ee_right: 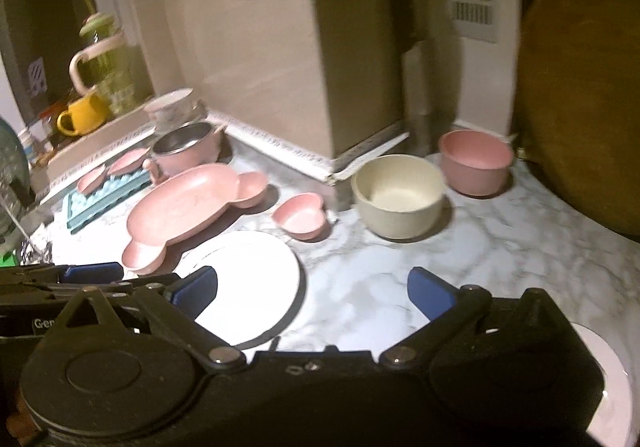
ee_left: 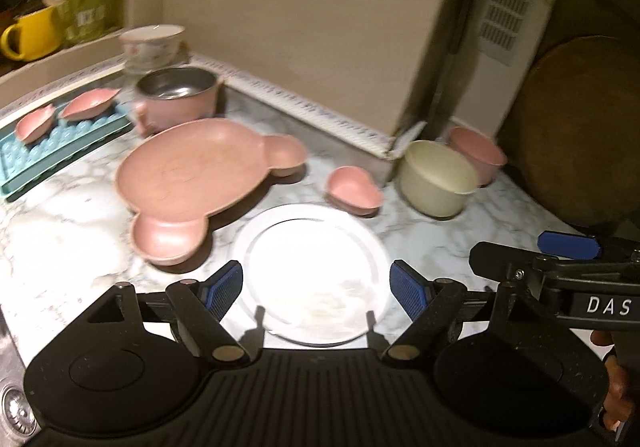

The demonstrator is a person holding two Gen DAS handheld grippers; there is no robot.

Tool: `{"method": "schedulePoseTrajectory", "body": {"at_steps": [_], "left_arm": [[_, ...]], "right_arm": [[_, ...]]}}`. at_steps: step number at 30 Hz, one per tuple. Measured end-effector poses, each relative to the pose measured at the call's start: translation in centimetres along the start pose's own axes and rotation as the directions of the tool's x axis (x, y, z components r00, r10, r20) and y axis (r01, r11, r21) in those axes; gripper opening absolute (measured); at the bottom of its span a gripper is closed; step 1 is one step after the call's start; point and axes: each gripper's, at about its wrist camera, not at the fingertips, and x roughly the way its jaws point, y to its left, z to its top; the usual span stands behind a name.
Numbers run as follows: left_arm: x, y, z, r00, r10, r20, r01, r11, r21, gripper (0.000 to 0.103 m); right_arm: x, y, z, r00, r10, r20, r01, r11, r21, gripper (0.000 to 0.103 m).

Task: Organize plates and bowls
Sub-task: 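Move both grippers to the white flat plate and grasp its rim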

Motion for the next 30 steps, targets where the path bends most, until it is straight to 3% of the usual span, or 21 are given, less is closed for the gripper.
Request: {"method": "schedulePoseTrajectory", "body": {"at_steps": [6, 14, 23, 30], "left_arm": [[1.9, 1.9, -0.3, 0.998, 0.058, -0.037, -0.059, 0.998, -0.037, 0.08], [4.5, 4.0, -1.2, 0.989, 0.126, -0.081, -0.132, 0.989, -0.074, 0.08], [7.0, 5.8, -1.8, 0.978, 0.138, -0.158, -0.164, 0.974, -0.159, 0.08], [8.0, 6.0, -1.1, 0.979, 0.117, -0.165, -0.15, 0.967, -0.205, 0.08]], "right_arm": [[3.5, 1.6, 0.3, 0.999, 0.011, -0.048, -0.014, 0.998, -0.054, 0.095], [7.6, 1.4, 0.3, 0.991, 0.023, -0.131, -0.026, 0.999, -0.022, 0.087], [11.8, 0.3, 0.2, 0.976, 0.023, -0.217, -0.023, 1.0, 0.002, 0.083], [14.0, -0.7, 0.4, 0.953, 0.094, -0.288, -0.076, 0.994, 0.075, 0.072]]}}
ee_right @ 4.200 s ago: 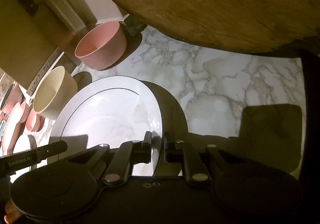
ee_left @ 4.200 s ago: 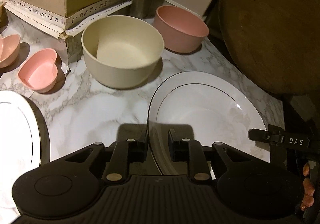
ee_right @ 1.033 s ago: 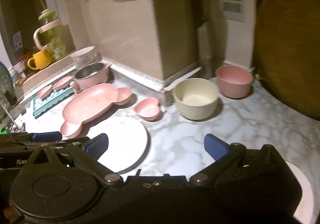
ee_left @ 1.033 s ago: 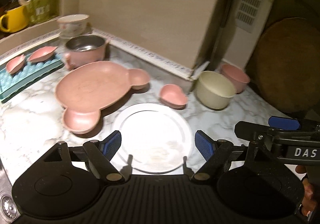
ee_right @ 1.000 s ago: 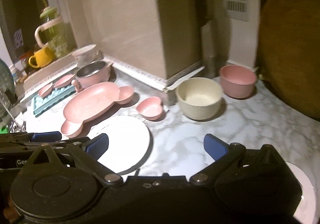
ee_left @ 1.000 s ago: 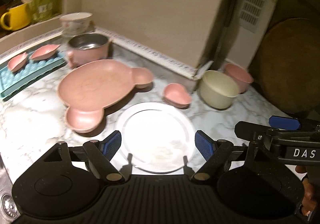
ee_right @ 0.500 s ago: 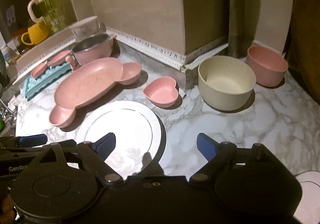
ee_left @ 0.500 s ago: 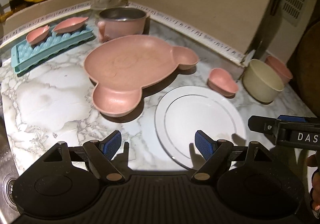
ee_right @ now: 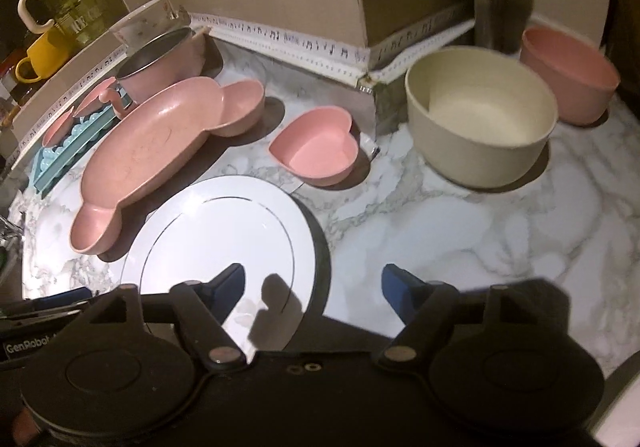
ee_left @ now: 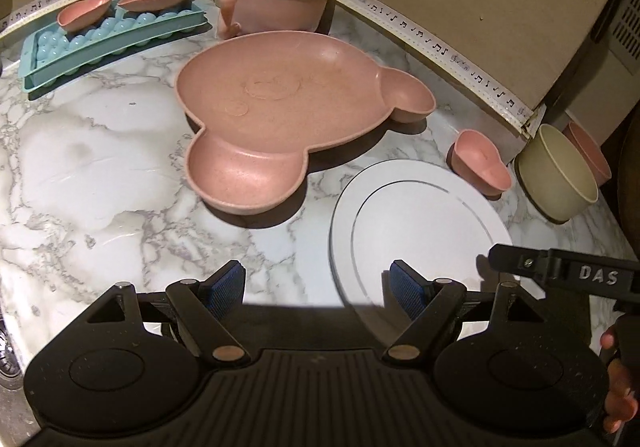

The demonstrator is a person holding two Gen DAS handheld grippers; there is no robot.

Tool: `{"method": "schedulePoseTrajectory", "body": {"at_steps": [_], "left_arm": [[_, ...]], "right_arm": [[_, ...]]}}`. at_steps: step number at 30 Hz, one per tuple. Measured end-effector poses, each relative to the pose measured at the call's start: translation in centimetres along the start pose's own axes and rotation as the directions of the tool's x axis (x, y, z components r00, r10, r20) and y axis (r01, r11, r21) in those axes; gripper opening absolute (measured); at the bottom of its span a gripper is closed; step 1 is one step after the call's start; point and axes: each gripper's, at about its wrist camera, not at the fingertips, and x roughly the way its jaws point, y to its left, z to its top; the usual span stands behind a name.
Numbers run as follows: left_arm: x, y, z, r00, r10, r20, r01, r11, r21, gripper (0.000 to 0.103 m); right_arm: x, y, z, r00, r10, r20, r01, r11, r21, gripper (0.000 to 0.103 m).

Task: Organize plates and bowls
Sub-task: 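Move both grippers to the white flat plate and grasp its rim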

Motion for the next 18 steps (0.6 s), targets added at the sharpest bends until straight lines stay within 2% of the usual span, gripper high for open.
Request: {"method": "schedulePoseTrajectory", "body": {"at_steps": [4, 7, 9, 11, 13, 18], "left_arm": [[-0.1, -0.5, 0.2, 1.0, -0.029, 0.012, 0.029, 1.0, 0.006, 0.079], [0.3, -0.1, 0.4, 0.999, -0.046, 0.004, 0.046, 0.999, -0.012, 0.063], [0.4, 0.2, 0.5, 0.999, -0.049, 0.008, 0.049, 0.999, -0.022, 0.058], [0.4, 0.4, 0.6, 0.998, -0.064, 0.006, 0.064, 0.998, -0.028, 0.049], [0.5, 0.6, 0.7, 0.996, -0.088, -0.001, 0.088, 0.995, -0.044, 0.042], [0.5, 1.2, 0.7, 0.989, -0.148, -0.009, 0.147, 0.986, -0.078, 0.031]], "right_arm": [[0.6, -0.4, 0.4, 0.999, 0.024, -0.021, -0.023, 1.0, 0.02, 0.058], [0.6, -0.8, 0.6, 0.999, 0.046, -0.025, -0.045, 0.999, 0.023, 0.052], [0.5, -1.2, 0.7, 0.998, 0.056, -0.027, -0.056, 0.998, 0.031, 0.047], [0.4, -1.5, 0.7, 0.997, 0.074, -0.032, -0.073, 0.996, 0.042, 0.038], [0.4, -1.9, 0.7, 0.995, 0.09, -0.036, -0.088, 0.995, 0.051, 0.035], [0.4, -2.8, 0.7, 0.991, 0.128, -0.047, -0.123, 0.988, 0.09, 0.02]]}}
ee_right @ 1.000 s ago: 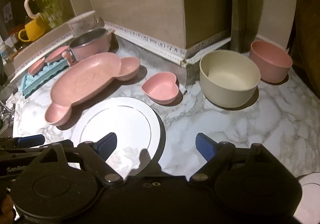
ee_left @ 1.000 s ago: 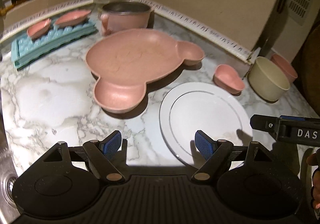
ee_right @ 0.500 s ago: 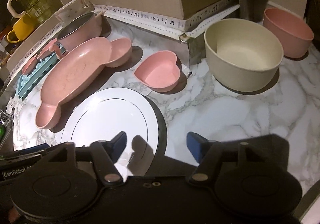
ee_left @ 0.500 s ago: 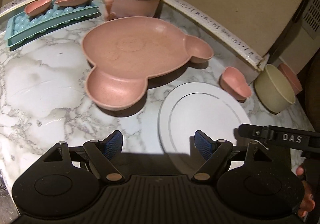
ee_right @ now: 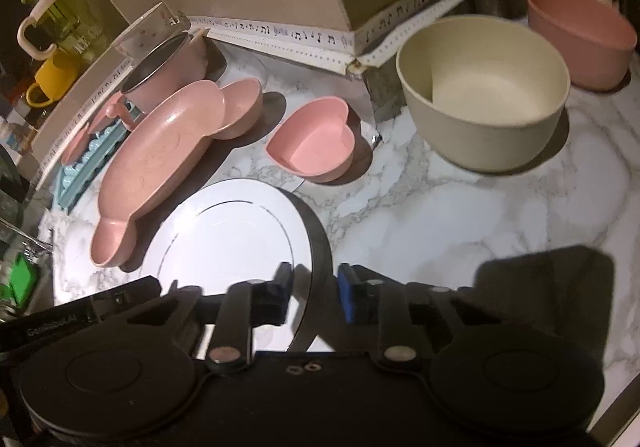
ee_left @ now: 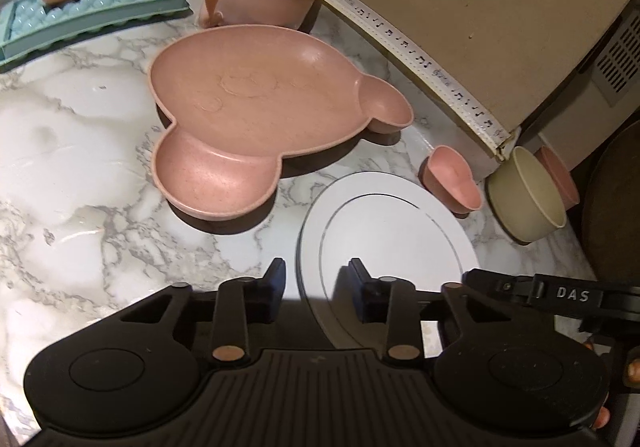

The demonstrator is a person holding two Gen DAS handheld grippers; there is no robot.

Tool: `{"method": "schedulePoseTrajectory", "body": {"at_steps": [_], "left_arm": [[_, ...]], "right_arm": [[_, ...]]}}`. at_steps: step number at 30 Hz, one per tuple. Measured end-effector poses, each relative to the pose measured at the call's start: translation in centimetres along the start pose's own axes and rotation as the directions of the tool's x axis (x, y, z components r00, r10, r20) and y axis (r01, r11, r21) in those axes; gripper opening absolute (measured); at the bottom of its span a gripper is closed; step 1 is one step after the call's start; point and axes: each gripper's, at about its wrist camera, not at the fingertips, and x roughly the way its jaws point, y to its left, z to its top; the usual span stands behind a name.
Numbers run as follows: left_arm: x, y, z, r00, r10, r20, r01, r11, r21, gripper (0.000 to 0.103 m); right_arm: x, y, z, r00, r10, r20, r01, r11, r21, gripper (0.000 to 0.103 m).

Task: Organize plates and bowls
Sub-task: 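Move both grippers to the white flat plate and grasp its rim, then carry the flat plate with both grippers and lower it onto the deep plate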

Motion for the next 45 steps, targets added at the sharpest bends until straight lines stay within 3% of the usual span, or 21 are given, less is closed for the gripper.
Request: {"method": "schedulePoseTrajectory", "body": {"at_steps": [7, 23, 35, 45], "left_arm": [[0.2, 0.6, 0.2, 0.999, -0.036, -0.009, 0.036, 0.999, -0.019, 0.018], [-0.4, 0.1, -1.0, 0.992, -0.111, -0.051, 0.111, 0.994, -0.004, 0.015], [-1.9, -4.9, -1.9, 0.975, -0.203, -0.088, 0.212, 0.972, 0.102, 0.015], [-2.4, -11.1, -3.7, 0.945, -0.289, -0.153, 0.317, 0.925, 0.212, 0.015]], "right_arm": [[0.0, -0.6, -0.1, 0.999, 0.051, -0.012, -0.05, 0.998, 0.041, 0.006], [-1.8, -1.2, -1.4, 0.999, 0.052, 0.003, -0.052, 0.998, 0.048, 0.005], [-7.2, -4.1, -3.6, 0.997, 0.047, 0.066, -0.053, 0.994, 0.092, 0.005], [-13.3, -7.8, -6.5, 0.988, -0.014, 0.155, -0.012, 0.987, 0.163, 0.005]]}}
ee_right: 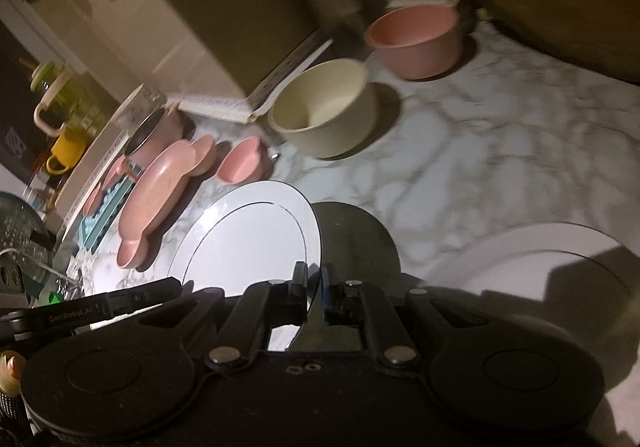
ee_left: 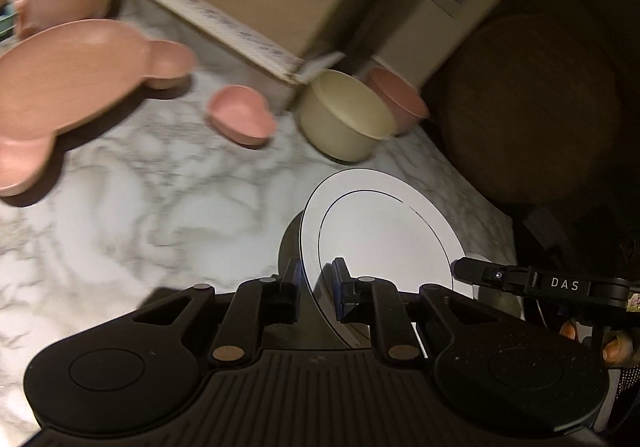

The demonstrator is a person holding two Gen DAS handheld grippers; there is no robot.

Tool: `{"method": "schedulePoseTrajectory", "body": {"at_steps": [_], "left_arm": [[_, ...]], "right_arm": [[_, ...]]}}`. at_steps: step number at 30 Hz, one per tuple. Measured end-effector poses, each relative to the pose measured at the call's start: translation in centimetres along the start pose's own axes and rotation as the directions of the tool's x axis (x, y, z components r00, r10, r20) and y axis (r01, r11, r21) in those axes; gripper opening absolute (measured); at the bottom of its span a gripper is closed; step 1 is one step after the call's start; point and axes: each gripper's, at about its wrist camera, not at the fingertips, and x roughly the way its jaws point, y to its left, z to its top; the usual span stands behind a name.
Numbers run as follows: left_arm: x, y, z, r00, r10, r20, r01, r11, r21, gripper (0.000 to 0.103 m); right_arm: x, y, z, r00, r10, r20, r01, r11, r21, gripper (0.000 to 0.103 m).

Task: Organize plates and bowls
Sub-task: 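Carry the flat plate with both grippers and lower it onto the deep plate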

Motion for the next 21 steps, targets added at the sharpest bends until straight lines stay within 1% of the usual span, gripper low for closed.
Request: {"method": "schedulePoseTrajectory", "body": {"at_steps": [7, 14, 21], "left_arm": [[1.8, -4.2, -0.6, 0.997, -0.062, -0.05, 0.066, 0.994, 0.084, 0.015], [3.7, -8.0, -1.5, 0.988, -0.106, -0.112, 0.124, 0.978, 0.165, 0.015], [5.7, -11.2, -3.1, 0.976, -0.12, -0.181, 0.161, 0.958, 0.237, 0.015]], "right_arm": [[-4.3, -3.4, -1.6, 0.996, -0.046, 0.075, 0.04, 0.996, 0.079, 0.005], [-7.7, -6.6, -3.5, 0.986, -0.101, 0.133, 0.079, 0.984, 0.16, 0.005], [-10.0, -9.7, -6.2, 0.976, -0.154, 0.156, 0.113, 0.963, 0.243, 0.005]]}}
